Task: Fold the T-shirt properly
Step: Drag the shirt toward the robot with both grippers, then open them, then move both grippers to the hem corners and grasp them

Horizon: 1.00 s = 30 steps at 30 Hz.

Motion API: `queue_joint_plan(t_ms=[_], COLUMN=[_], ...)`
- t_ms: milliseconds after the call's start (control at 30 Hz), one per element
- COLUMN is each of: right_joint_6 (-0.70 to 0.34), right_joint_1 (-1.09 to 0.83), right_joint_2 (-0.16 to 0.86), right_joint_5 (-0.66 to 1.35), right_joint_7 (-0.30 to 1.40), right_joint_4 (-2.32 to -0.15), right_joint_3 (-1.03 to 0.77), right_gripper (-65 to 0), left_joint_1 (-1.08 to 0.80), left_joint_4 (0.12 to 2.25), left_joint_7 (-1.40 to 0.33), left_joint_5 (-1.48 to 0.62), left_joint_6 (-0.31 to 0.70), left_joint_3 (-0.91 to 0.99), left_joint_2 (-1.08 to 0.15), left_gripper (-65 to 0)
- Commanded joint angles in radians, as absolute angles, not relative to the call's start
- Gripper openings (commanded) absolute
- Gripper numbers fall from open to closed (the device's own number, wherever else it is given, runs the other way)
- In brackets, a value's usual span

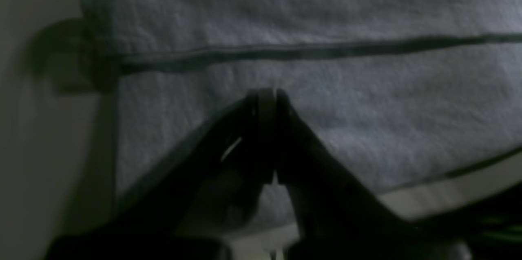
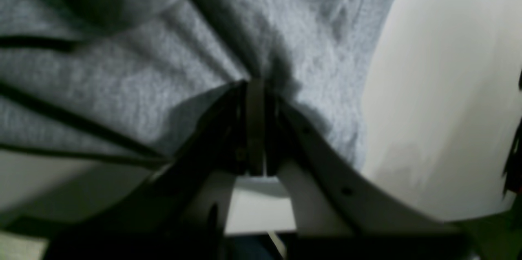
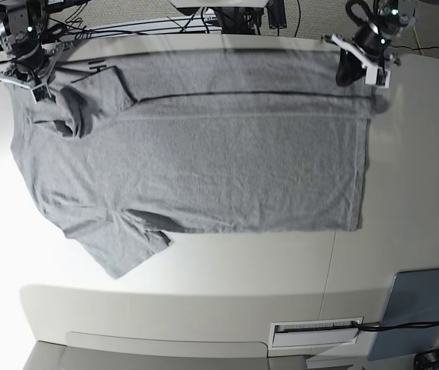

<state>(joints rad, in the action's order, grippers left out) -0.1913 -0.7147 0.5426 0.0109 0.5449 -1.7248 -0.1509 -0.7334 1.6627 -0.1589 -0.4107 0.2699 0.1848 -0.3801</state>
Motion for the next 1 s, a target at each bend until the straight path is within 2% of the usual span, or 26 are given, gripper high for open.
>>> queue_joint_plan(t_ms=[0, 133, 467, 700, 833, 900, 967], right_joint_6=[-0.223, -0.197, -0.173, -0.158, -0.242, -0.302, -0.322], right_joint_1=[-0.751, -0.799, -0.800, -0.706, -0.630, -0.590, -0.548], right_joint_2=[0.545, 0.545, 0.546, 0.546, 0.546, 0.546, 0.546], right_joint_5=[0.025, -0.006, -0.019, -0.019, -0.017, -0.007, 0.013], right_joint_7=[0.606, 0.605, 0.606, 0.704, 0.704, 0.693, 0.667], right_joint_4=[-1.728, -1.759, -1.889, -1.925, -1.925, -1.924, -1.924], right_joint_3=[-0.152, -0.164, -0.221, -0.294, -0.302, -0.302, -0.302], right_gripper=[-65.0, -65.0, -65.0, -65.0, -63.6, -54.2, -44.2], left_joint_1=[-0.786, -0.816, -0.812, -0.805, -0.749, -0.702, -0.645], left_joint_4=[1.644, 1.696, 1.878, 2.032, 2.041, 2.037, 2.022], left_joint_7=[-0.401, -0.400, -0.392, -0.393, -0.395, -0.397, -0.405], left_joint_5=[-0.317, -0.318, -0.322, -0.390, -0.390, -0.391, -0.407], left_joint_6=[0.237, 0.291, 0.316, 0.319, 0.326, 0.300, 0.269], left_joint_3=[0.175, 0.210, 0.345, 0.393, 0.393, 0.393, 0.393], left_joint_2=[-0.384, -0.383, -0.383, -0.426, -0.449, -0.449, -0.449], left_gripper=[-65.0, -65.0, -65.0, -65.0, -49.4, -42.2, -38.9])
